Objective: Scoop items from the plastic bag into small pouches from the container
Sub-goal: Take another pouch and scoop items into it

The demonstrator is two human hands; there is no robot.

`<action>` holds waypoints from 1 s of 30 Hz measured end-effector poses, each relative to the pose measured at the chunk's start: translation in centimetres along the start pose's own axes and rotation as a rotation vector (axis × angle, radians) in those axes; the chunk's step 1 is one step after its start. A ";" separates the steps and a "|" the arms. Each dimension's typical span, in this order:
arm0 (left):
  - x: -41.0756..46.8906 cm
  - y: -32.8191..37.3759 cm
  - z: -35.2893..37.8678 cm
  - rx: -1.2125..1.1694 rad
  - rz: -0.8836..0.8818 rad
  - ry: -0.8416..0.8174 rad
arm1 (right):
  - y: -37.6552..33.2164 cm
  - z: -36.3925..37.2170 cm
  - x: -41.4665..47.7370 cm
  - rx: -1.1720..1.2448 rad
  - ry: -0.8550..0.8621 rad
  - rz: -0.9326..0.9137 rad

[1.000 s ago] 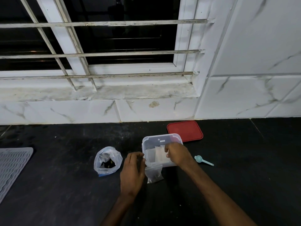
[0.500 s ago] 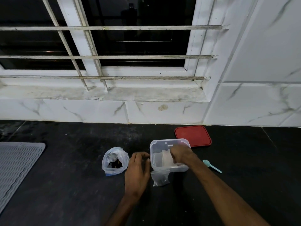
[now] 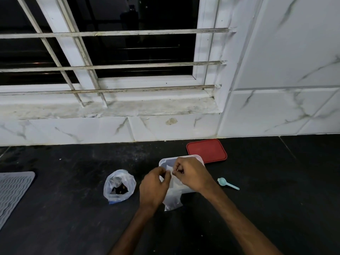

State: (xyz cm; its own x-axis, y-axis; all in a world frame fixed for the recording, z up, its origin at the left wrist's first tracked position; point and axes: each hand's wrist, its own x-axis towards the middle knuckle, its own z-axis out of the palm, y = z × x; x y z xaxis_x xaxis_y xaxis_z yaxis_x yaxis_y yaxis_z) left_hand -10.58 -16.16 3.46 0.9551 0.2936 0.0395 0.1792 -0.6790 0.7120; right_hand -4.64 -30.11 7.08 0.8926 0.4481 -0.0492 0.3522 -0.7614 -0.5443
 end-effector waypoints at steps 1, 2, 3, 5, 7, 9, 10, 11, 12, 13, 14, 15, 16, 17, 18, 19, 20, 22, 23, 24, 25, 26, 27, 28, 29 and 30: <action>0.0 0.0 -0.3 0.054 -0.002 -0.020 | 0.0 0.0 -0.1 -0.048 0.019 0.016; 0.0 0.2 -0.6 0.114 -0.001 -0.041 | 0.0 -0.1 -0.2 -0.114 0.052 0.028; 0.0 0.4 -1.0 0.170 0.002 -0.060 | 0.1 -0.2 -0.3 -0.168 0.098 0.035; -0.1 0.7 -1.7 0.242 0.010 -0.077 | -0.3 -0.2 -0.3 -0.238 0.175 0.020; -0.1 1.0 -2.0 0.256 0.012 -0.076 | -0.9 0.0 0.0 -0.295 0.166 -0.065; 0.0 1.2 -2.4 0.223 0.001 -0.063 | -1.6 0.1 0.1 -0.301 0.061 -0.171; 0.1 1.1 -2.7 0.204 0.004 -0.066 | -1.7 0.2 0.1 -0.322 0.002 -0.198; 0.1 1.0 -3.0 0.196 0.006 -0.080 | -1.7 0.1 0.1 -0.379 -0.033 -0.209; 0.0 0.8 -3.3 0.195 0.009 -0.097 | -1.8 0.1 0.0 -0.454 -0.056 -0.184; 0.0 0.8 -3.6 0.197 0.014 -0.111 | -1.8 -0.1 0.0 -0.514 -0.064 -0.125; -0.1 0.8 -3.8 0.200 0.021 -0.119 | -1.9 -0.2 0.1 -0.542 -0.072 -0.064; -0.2 0.9 -3.8 0.202 0.026 -0.124 | -2.1 -0.4 0.2 -0.543 -0.089 -0.018; -0.3 1.0 -3.7 0.192 0.032 -0.129 | -2.3 -0.4 0.3 -0.526 -0.117 0.014; -0.3 1.2 -3.5 0.173 0.042 -0.128 | -2.5 -0.4 0.3 -0.495 -0.130 0.030; -0.3 1.1 -3.4 0.147 0.054 -0.122 | -2.8 -0.2 0.3 -0.451 -0.123 0.030; -0.2 1.0 -3.4 0.112 0.061 -0.114 | -3.0 0.0 0.2 -0.417 -0.111 0.024; -0.2 0.7 -3.4 0.079 0.069 -0.106 | -3.2 0.2 0.1 -0.397 -0.109 0.028; -0.2 0.2 -3.6 0.063 0.082 -0.113 | -3.1 0.2 0.2 -0.401 -0.114 0.073; -0.3 0.2 -3.7 0.090 0.085 -0.126 | -2.9 0.0 0.3 -0.411 -0.109 0.095; -0.4 0.3 -3.7 0.123 0.088 -0.134 | -2.7 -0.3 0.4 -0.424 -0.109 0.109; -0.6 0.6 -3.6 0.143 0.092 -0.126 | -2.7 -0.5 0.5 -0.436 -0.126 0.115; -0.7 0.7 -3.6 0.141 0.099 -0.104 | -2.8 -0.7 0.5 -0.434 -0.142 0.108; -0.7 0.8 -3.7 0.115 0.101 -0.082 | -3.0 -0.8 0.5 -0.411 -0.141 0.084; -0.8 0.6 -3.8 0.074 0.104 -0.068 | -3.1 -0.7 0.3 -0.361 -0.125 0.050; -0.8 0.3 -4.1 0.033 0.118 -0.060 | -3.2 -0.8 0.1 -0.293 -0.111 0.020; -0.9 -0.3 -4.3 -0.007 0.143 -0.051 | -3.2 -0.9 0.0 -0.233 -0.116 0.006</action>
State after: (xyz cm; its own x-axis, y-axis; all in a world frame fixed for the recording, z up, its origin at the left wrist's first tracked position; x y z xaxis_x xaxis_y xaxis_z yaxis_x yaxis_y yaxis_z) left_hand -12.52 -13.34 6.23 0.9815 0.1596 0.1054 0.0390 -0.7065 0.7066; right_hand -5.56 -28.07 9.61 0.8613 0.4841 -0.1543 0.4146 -0.8452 -0.3372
